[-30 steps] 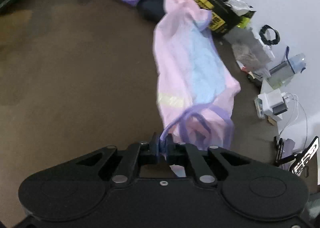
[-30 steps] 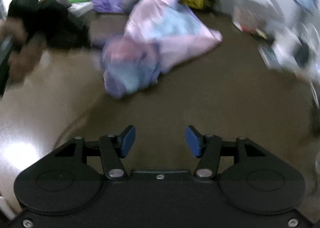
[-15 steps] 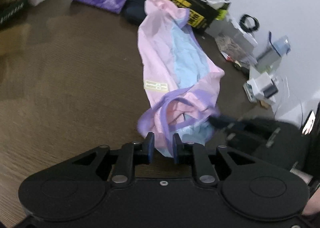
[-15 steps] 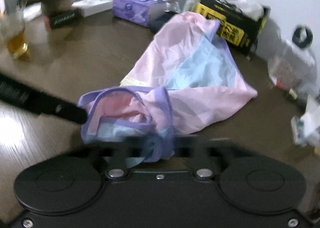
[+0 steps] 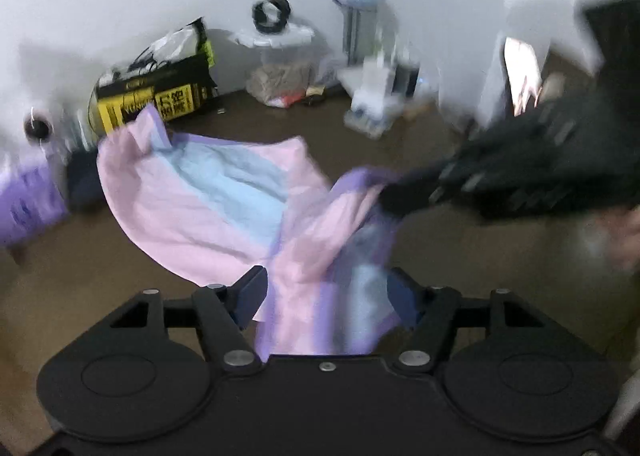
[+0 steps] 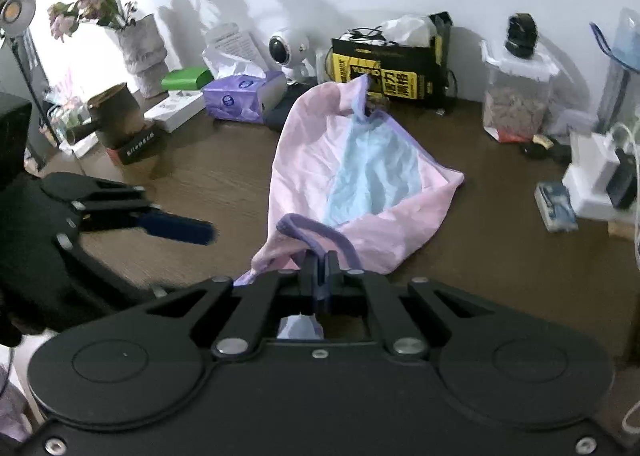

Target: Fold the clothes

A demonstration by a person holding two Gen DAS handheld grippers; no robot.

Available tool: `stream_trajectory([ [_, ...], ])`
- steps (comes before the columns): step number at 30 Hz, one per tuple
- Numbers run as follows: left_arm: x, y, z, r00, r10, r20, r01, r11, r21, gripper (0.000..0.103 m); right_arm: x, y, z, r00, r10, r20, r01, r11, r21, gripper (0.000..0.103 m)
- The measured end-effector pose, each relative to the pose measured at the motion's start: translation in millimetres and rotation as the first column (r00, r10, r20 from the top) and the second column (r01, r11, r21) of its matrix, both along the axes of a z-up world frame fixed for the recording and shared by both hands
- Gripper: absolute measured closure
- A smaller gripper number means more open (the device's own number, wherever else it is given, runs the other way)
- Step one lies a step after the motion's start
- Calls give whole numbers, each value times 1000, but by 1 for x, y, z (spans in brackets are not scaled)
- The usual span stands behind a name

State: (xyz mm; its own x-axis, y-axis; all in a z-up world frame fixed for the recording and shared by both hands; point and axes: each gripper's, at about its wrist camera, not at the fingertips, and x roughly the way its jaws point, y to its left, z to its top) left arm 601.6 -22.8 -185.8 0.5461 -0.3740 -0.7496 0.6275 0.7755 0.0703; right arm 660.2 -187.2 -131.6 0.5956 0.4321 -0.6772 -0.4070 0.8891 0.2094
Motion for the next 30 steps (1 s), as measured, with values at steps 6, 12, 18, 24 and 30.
stream_trajectory([
  [6,-9,-9,-11,1000,-8,23,6,995,100,100,-18,-15,4,998,-51,-31,52,998,27,99],
  [12,-9,-9,18,998,60,28,-61,996,60,100,-57,16,-22,983,5,186,72,912,-405,30],
  [18,-5,-13,36,996,87,-13,-86,995,42,100,-91,65,-37,941,189,281,-24,865,-501,32],
  [24,-6,-4,42,996,84,-11,-84,996,41,99,-79,87,-53,954,164,250,-16,863,-505,93],
  [30,-23,-14,17,985,0,171,-40,973,226,36,-32,36,-26,989,-63,137,98,959,-265,99],
])
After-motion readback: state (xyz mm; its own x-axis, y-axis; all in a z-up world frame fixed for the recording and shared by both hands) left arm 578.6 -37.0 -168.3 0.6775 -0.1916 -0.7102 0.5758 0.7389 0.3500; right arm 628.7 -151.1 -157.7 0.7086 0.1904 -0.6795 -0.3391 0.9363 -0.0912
